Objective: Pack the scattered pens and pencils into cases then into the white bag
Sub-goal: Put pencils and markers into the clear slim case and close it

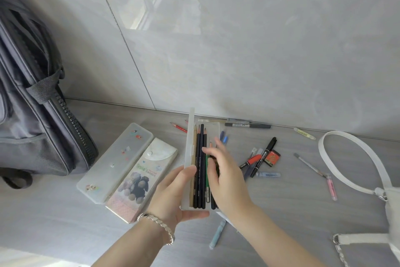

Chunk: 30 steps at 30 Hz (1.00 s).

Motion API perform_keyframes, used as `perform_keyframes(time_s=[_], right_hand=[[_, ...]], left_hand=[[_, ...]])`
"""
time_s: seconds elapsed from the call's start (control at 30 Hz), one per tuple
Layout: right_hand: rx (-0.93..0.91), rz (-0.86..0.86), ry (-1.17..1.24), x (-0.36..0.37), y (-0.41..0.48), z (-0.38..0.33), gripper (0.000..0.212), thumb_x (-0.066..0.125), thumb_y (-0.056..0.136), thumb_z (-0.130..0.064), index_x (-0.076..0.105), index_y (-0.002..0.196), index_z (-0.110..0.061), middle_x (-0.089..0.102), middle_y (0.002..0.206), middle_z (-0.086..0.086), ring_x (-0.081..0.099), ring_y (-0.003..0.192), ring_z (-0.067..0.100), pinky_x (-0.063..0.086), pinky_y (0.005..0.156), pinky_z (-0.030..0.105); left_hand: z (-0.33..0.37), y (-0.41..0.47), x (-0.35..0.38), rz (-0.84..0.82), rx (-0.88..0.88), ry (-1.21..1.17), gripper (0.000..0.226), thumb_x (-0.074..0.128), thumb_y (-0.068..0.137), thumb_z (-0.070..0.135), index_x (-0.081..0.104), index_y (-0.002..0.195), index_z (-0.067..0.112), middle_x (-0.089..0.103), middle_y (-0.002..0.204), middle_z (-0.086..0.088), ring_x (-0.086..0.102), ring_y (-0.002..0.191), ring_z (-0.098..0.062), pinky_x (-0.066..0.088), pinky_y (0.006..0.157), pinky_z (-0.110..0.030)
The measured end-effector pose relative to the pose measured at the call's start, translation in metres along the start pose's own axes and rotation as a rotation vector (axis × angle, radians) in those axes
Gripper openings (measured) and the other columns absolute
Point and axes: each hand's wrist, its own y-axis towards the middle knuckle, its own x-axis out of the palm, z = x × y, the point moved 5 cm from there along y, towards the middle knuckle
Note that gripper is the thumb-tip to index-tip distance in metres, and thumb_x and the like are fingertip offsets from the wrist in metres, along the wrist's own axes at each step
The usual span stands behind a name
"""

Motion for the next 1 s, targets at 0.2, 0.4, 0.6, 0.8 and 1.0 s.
perform_keyframes(time_s=[0.2,0.4,0.6,0.8,1.0], right_hand=[[0.092,0.035,0.177,0.004,0.006,0.019,0.027,0.044,0.093,-0.004,0.054,0.102,-0.028,0.057,0.123,-0.011,0.045,0.122,-0.008,0.033,0.100,0.004],[0.278,0.060,-0.107,-0.030,0.023,0.064,0.025,0.048,0.088,0.004,0.060,0.104,-0.011,0.047,0.083,-0.015,0.054,0.085,0.014,0.033,0.068,0.009],[0.057,-0.570,-0.495,-0.029,0.012,0.082,0.030,0.055,0.088,-0.012,0.060,0.117,-0.020,0.057,0.106,-0.005,0.052,0.097,0.009,0.046,0.087,0.024],[-0.132,-0.805,-0.770,0.006,-0.008,0.082,0.027,0.046,0.092,-0.014,0.052,0.118,-0.009,0.049,0.115,0.008,0.049,0.107,0.025,0.048,0.081,0.041],[-0.194,-0.818,-0.799,0.007,0.003,0.080,0.024,0.040,0.092,-0.003,0.053,0.111,-0.009,0.039,0.095,0.003,0.041,0.087,0.021,0.037,0.070,0.034]], left_hand=[[0.003,0.004,-0.001,0.031,-0.027,-0.041,0.011,0.062,0.083,0.026,0.064,0.091,0.018,0.057,0.106,0.005,0.057,0.092,-0.017,0.055,0.073,-0.058],[0.010,0.015,-0.018,0.126,-0.005,-0.012,0.008,0.058,0.087,0.026,0.059,0.094,0.022,0.049,0.085,0.015,0.051,0.075,-0.010,0.055,0.076,-0.055],[0.011,0.027,-0.029,0.199,0.008,0.034,0.019,0.061,0.084,0.029,0.054,0.101,0.026,0.042,0.113,0.012,0.035,0.110,-0.016,0.057,0.071,-0.052],[0.007,0.029,-0.031,0.212,-0.011,0.064,0.029,0.060,0.085,0.029,0.052,0.112,0.022,0.037,0.118,0.011,0.033,0.110,-0.015,0.057,0.072,-0.052],[0.001,0.027,-0.037,0.224,-0.033,0.059,0.030,0.060,0.086,0.028,0.050,0.114,0.023,0.034,0.119,0.010,0.032,0.123,-0.020,0.056,0.074,-0.055]])
